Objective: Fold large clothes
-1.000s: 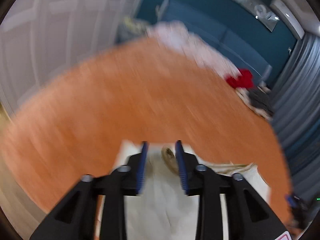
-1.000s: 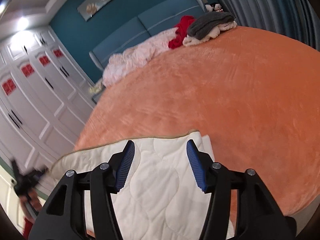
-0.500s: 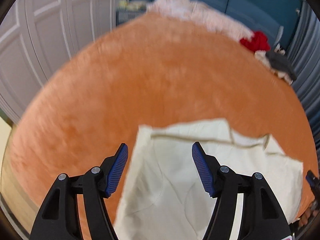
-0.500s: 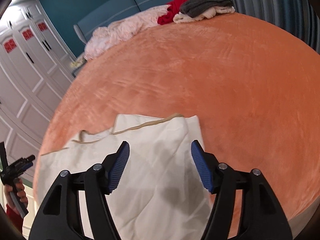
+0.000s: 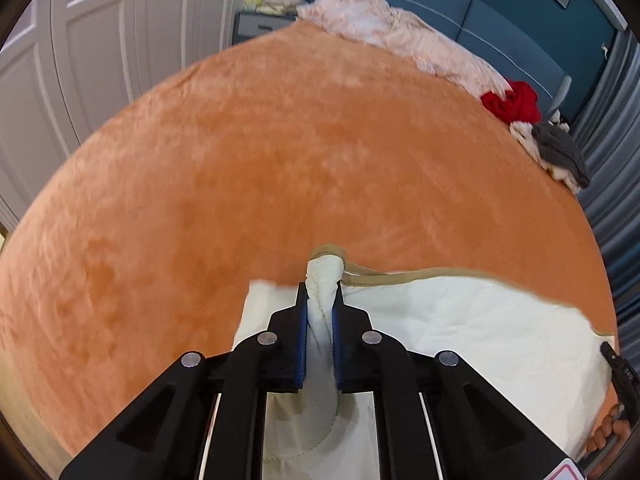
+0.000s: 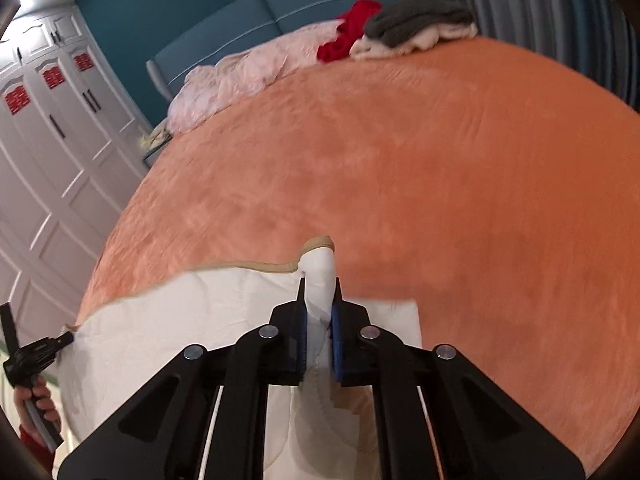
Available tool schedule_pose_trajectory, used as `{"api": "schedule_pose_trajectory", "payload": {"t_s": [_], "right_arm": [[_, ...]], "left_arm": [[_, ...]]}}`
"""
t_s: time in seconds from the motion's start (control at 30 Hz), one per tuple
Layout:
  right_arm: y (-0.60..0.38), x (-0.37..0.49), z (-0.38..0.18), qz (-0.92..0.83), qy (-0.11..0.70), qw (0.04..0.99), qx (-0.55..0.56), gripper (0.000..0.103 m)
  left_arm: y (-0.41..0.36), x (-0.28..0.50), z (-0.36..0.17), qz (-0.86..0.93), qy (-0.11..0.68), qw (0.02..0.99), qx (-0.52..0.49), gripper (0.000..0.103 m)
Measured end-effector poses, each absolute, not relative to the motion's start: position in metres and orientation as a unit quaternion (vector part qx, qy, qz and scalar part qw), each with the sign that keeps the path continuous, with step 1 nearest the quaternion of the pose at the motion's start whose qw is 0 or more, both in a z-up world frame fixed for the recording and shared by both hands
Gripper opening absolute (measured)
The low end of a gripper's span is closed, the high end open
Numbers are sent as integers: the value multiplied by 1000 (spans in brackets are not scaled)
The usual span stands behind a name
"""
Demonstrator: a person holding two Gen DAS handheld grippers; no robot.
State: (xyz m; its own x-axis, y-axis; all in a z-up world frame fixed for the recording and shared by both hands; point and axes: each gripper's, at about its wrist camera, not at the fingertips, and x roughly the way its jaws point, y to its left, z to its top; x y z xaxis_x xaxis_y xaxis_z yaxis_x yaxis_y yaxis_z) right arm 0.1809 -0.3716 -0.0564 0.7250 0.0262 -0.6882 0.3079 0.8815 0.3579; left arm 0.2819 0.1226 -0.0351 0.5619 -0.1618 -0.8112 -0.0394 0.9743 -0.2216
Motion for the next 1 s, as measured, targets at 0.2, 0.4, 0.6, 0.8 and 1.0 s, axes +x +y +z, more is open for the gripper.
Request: {"api": "schedule_pose_trajectory", "payload": {"t_s": [0.2, 0.4, 0.6, 0.8, 1.0], "right_arm": [[-364, 209, -106, -113, 430, 875, 194, 8], [-367, 207, -135, -110, 438, 869, 204, 10], [-358, 205, -142, -118, 426, 879, 178, 12], [-365, 199, -115, -146, 417, 880, 177, 28], [-335, 178, -52, -105, 349, 915, 173, 39]], "left_arm": [[104, 312, -89, 7, 508, 859, -62, 8], [98, 306, -124, 20, 496, 868, -28, 14], [91, 304, -133, 38, 476, 879, -4, 18], [93, 294, -109, 60, 468, 882, 8, 38], [78, 259, -36, 43, 401, 915, -15, 59]]}}
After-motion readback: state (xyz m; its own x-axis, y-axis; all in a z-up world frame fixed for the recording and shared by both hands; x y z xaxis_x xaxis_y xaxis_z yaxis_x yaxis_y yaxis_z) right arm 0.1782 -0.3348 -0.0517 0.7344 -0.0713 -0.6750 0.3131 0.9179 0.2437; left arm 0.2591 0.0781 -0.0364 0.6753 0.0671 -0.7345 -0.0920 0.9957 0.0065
